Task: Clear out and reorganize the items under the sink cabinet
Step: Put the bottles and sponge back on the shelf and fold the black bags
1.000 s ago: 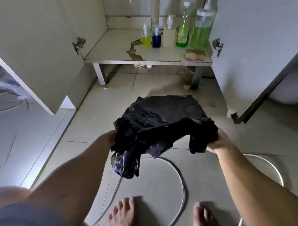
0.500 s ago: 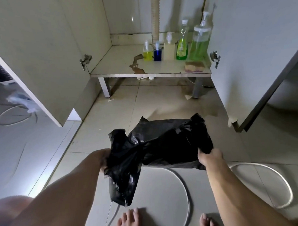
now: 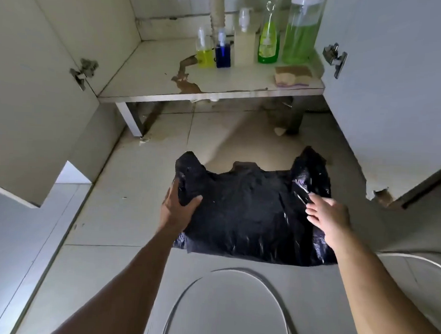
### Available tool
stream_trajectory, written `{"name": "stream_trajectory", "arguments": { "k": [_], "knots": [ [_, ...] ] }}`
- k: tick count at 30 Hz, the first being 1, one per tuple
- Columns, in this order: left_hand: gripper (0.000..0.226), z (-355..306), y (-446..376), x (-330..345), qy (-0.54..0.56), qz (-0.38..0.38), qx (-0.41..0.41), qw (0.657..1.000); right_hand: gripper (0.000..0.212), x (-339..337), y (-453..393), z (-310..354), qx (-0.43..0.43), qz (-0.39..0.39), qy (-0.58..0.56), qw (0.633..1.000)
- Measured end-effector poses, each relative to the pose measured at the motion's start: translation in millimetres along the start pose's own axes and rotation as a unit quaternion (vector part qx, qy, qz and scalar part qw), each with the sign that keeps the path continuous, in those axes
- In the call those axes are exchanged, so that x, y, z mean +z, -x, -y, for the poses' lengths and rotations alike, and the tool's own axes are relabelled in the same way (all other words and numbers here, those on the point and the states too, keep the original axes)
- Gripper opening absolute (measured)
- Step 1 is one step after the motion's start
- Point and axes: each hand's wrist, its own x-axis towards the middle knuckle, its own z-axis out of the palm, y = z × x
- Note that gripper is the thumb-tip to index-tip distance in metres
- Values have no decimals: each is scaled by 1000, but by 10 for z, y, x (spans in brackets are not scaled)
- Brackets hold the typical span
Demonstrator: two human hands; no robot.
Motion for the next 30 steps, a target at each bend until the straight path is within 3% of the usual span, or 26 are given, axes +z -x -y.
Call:
{"name": "stream_trajectory", "arguments": {
  "k": [3,5,7,9,11,14,18,22,24,27,30],
  "knots": [
    [86,129,101,216,-240,22,121,963,50,-8,-73,-174,-196,-47,254,946],
    [80,276,185,353,-358,91,128,920,56,22,-120,-306,-183,11,437,880],
    [74,343,192,358,-397,150,86,901,58,45,-134,-413,-154,42,517,841],
    [74,320,173,338,-413,155,67,895,58,12,-95,-442,-183,20,497,848],
    [72,224,214,334,-431,130,92,888,52,-58,-39,-397,-234,-57,417,876],
    [68,33,305,476,-416,97,160,890,49,-203,51,-420,-171,-163,313,920],
    [64,-168,496,831,-366,194,225,882,73,-286,122,-604,23,-67,297,952],
    [65,-177,510,1119,-351,250,191,882,65,-303,91,-764,61,-21,308,949],
    [65,-117,483,1169,-354,272,163,880,56,-334,26,-764,92,-2,264,960],
    [64,-36,477,1184,-333,294,129,887,23,-366,30,-639,168,68,165,970],
    [64,32,472,1208,-315,308,108,891,22,-367,46,-504,174,111,142,968]
  ]
}}
